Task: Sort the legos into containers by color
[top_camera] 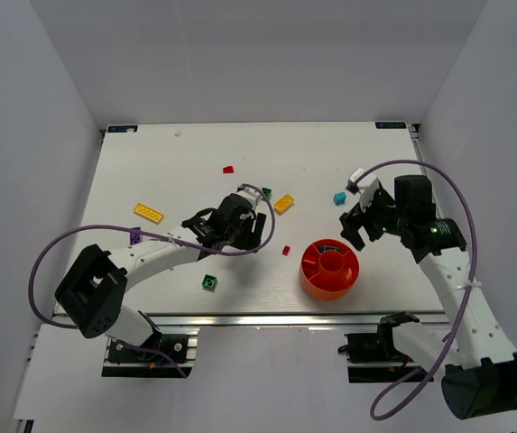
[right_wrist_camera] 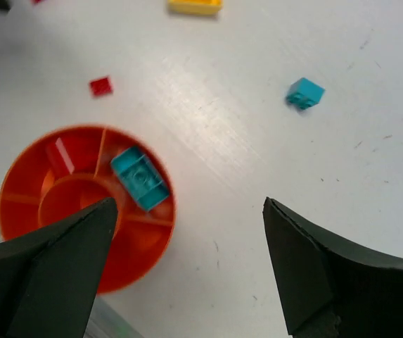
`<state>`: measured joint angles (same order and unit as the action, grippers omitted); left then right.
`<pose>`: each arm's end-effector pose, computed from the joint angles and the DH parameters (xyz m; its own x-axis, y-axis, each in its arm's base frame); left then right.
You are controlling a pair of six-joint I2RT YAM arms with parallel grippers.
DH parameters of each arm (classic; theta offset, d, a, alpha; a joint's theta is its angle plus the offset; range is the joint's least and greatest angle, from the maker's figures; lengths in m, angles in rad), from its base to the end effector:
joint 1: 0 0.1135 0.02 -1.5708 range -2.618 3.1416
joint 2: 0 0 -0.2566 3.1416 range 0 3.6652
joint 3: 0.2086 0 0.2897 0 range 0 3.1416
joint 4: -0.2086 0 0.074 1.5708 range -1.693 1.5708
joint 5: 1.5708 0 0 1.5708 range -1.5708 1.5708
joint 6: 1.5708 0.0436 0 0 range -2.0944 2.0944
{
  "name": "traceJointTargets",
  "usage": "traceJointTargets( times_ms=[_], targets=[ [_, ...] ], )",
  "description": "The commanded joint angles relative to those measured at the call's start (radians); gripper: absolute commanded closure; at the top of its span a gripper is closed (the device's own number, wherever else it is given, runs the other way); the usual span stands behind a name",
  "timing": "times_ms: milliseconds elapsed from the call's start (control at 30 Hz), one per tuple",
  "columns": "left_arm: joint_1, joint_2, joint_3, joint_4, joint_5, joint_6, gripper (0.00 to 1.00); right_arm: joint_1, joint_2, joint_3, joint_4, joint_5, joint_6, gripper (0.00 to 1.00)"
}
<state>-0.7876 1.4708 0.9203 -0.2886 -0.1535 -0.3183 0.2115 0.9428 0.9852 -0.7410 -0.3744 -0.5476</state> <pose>0.2485 -0.2402 0.1846 -0.6952 0.2599 -0.6702 0.4324 0.8960 -0.1010 0.2290 0.0655 0.3194 -0.2926 -0.5584 -0.7762 -0.7280 0.6565 -0.1979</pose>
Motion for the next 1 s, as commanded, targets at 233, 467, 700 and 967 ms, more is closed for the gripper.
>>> traceJointTargets(
  times_ms=[233, 467, 700, 967],
  targets=[
    [0.004, -0.249, -0.073, 0.023, 0.095, 0.108, 0.22, 0.0, 0.416, 0.102, 0.437, 0.342, 0.393, 0.11],
    [-0.008, -0.423, -0.179, 0.057, 0.057, 0.163, 0.18, -0.004, 0.694, 0.242, 0.459, 0.335, 0.339, 0.12],
    [-0.009, -0.471, -0.195, 0.055, 0.028, 0.176, 0.17, -0.009, 0.846, 0.349, 0.434, 0.319, 0.288, 0.16],
    [-0.009, -0.464, -0.186, 0.048, 0.035, 0.185, 0.18, -0.026, 0.953, 0.406, 0.39, 0.312, 0.282, 0.24]
  ],
)
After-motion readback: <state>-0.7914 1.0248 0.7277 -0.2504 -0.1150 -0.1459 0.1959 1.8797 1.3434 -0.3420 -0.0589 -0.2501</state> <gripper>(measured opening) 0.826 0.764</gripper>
